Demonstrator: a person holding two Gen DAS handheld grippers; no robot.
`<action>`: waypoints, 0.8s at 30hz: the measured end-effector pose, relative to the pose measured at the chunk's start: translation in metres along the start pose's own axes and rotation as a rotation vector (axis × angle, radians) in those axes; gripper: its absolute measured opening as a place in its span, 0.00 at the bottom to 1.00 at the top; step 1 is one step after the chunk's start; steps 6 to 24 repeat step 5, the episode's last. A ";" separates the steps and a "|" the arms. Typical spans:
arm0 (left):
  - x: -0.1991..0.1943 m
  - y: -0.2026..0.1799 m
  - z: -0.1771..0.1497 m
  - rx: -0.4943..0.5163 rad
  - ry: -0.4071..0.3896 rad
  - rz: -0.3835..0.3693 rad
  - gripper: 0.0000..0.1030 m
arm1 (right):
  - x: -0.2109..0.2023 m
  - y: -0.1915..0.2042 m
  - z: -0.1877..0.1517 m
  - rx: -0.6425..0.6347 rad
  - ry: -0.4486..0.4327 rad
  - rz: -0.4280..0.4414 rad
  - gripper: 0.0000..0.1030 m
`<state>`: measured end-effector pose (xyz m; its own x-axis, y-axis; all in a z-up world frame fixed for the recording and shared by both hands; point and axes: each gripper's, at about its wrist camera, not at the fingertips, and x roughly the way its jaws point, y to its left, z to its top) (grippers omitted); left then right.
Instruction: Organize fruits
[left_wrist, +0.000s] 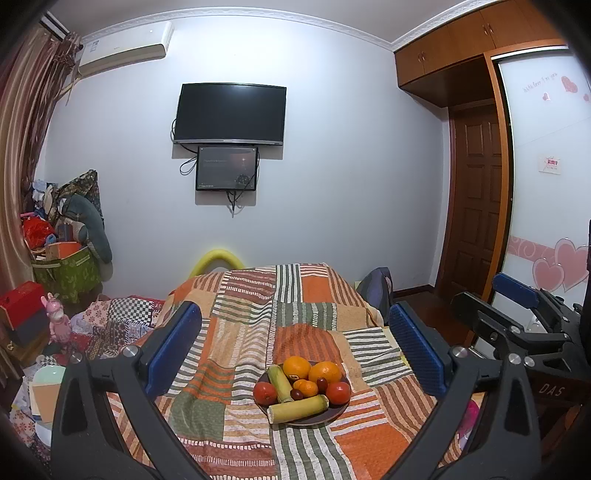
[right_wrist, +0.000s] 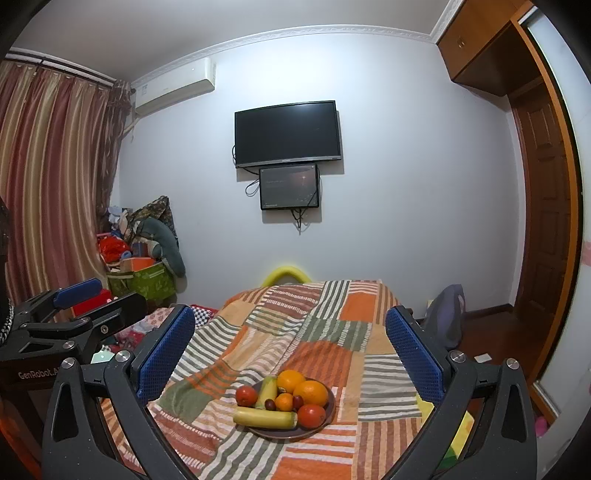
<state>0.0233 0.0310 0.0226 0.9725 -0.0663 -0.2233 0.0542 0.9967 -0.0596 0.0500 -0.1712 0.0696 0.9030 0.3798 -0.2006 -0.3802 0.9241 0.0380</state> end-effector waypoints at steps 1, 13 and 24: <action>0.000 0.000 0.000 -0.002 0.002 -0.001 1.00 | 0.000 0.000 0.000 0.000 0.000 0.000 1.00; 0.003 0.000 -0.001 -0.003 0.009 -0.004 1.00 | 0.001 0.000 0.000 -0.003 0.003 -0.002 1.00; 0.003 0.000 -0.001 -0.003 0.009 -0.004 1.00 | 0.001 0.000 0.000 -0.003 0.003 -0.002 1.00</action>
